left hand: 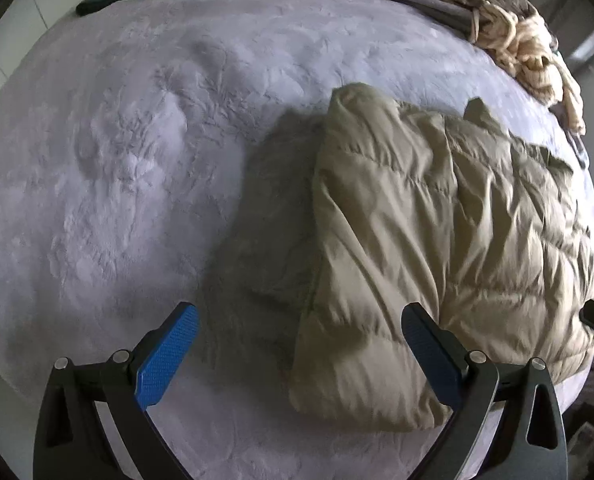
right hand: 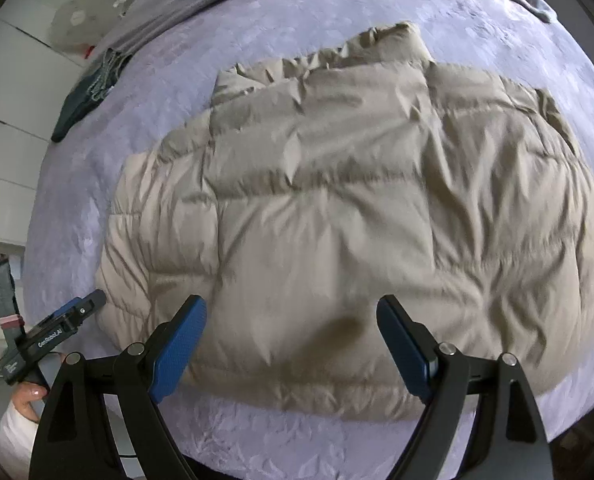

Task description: Fold large clothes

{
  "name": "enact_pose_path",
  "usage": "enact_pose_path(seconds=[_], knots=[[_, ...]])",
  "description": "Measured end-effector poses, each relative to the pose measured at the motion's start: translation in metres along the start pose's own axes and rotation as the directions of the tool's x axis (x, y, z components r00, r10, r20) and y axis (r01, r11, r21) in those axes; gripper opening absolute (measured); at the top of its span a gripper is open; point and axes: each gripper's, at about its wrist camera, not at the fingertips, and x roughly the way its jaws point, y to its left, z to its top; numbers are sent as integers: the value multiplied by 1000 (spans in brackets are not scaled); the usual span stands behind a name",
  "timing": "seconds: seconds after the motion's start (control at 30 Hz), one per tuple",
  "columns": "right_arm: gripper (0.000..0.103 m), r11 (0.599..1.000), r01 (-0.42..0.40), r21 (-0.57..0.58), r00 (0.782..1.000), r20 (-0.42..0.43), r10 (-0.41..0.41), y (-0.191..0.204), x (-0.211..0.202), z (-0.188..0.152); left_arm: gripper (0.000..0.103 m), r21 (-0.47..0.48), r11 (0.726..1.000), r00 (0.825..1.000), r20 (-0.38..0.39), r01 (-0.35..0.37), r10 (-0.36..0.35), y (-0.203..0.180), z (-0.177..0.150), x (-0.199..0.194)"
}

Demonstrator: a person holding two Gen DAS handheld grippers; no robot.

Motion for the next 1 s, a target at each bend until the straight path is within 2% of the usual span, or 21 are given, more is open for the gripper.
enact_pose_path(seconds=[0.13,0.2,0.3,0.33,0.37,0.4,0.43,0.47,0.5,0.57,0.63,0.67,0.77,0.87,0.9,0.97,1.0], knots=[[89,1000,-10,7,1000,-21,10,-3,10,11,102,-20,994,994,-6,112,-112,5,15,7],[89,1000,-27,5,1000,-11,27,-1,12,15,102,13,984,984,-18,177,-177,3,26,14],[89,1000,-28,-8,1000,-5,28,3,18,17,102,60,976,978,-29,207,-206,6,41,26],[88,1000,-26,-9,1000,-9,26,4,22,18,102,66,968,969,-52,244,-241,9,47,33],[86,1000,-25,-9,1000,-11,25,3,24,18,102,59,958,958,-80,280,-275,12,51,41],[77,1000,-16,-8,1000,-12,16,2,26,17,102,49,948,945,-105,314,-308,14,52,48],[65,1000,-3,-6,1000,-16,3,1,28,17,102,34,925,918,-145,378,-369,16,54,58],[61,1000,6,-3,1000,-19,-6,-1,30,18,102,18,905,892,-174,426,-417,17,55,67],[57,1000,5,5,1000,-21,-4,-3,32,18,102,10,890,874,-194,455,-445,17,55,72],[56,1000,-7,19,1000,-26,7,-6,35,19,102,13,848,821,-258,530,-509,10,55,89],[56,1000,-18,26,999,-28,19,-9,37,19,102,35,809,776,-313,586,-548,-3,57,103],[56,999,-22,27,999,-28,23,-11,37,18,102,51,798,762,-339,600,-552,-11,59,110],[56,999,-22,25,999,-29,23,-14,38,18,102,90,781,744,-388,618,-544,-26,65,122],[56,1000,-21,23,999,-32,21,-17,39,19,102,73,753,710,-405,654,-576,-31,71,129],[56,999,-22,23,999,-31,23,-17,39,19,99,64,749,704,-401,660,-586,-31,72,129],[56,999,-26,26,999,-31,27,-16,41,20,62,67,731,689,-401,679,-603,-32,72,125],[56,999,-31,28,999,-31,31,-16,41,20,42,45,706,657,-411,707,-632,-33,70,122]])
